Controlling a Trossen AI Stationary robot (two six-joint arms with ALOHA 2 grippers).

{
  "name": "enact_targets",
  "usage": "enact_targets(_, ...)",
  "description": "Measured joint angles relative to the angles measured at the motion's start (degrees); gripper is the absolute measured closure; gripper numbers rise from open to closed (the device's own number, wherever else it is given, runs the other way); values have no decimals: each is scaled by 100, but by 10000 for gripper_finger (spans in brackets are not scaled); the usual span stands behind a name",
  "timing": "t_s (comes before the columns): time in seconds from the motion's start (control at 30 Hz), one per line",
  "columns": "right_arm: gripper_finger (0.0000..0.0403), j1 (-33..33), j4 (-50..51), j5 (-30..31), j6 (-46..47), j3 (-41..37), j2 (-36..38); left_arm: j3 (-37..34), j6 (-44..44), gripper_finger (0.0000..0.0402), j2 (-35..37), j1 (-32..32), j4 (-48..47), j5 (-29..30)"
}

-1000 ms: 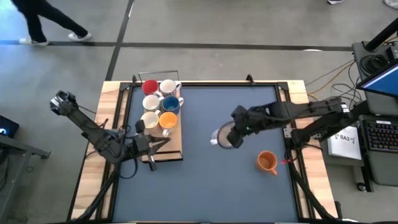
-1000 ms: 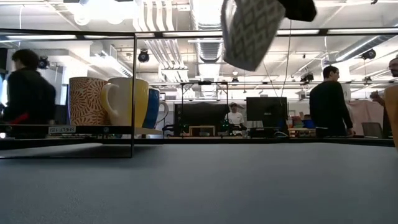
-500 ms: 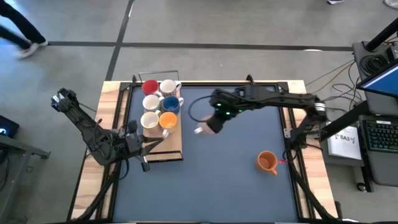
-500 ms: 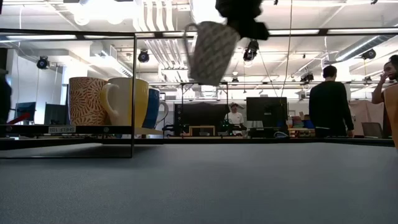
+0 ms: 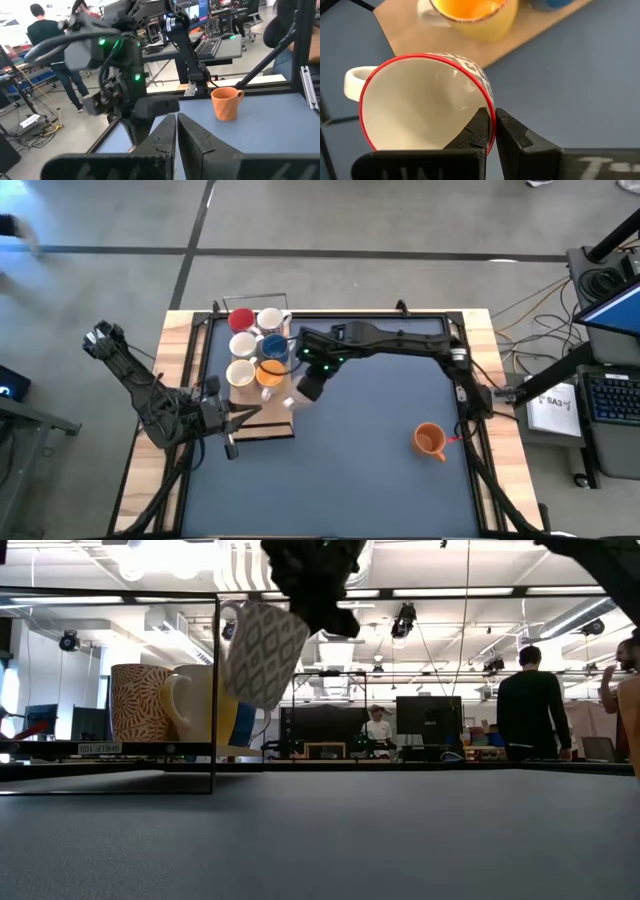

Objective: Place coffee mugs
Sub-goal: Put the gray patterned mug on the shelf

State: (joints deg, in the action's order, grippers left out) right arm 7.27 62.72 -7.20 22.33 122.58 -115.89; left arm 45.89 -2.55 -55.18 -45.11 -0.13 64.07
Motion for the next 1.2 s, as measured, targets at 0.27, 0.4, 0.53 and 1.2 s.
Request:
enact_targets(0.27,390,-2,2,-206,-125,553,-538,-2,-15,402,2,-25,-1,0)
enact_targets(0.4,390,-2,18,-243,-222,649,-705,-2,-15,402,4,-25,-1,0)
enact_targets(0.53,390,2,-7,-240,-259,654,-775,-2,-17,402,4,-25,-1,0)
enact_targets(1.2,390,-74,-550,-203,-342,478,-804,-4,-57,402,7,-25,3,0)
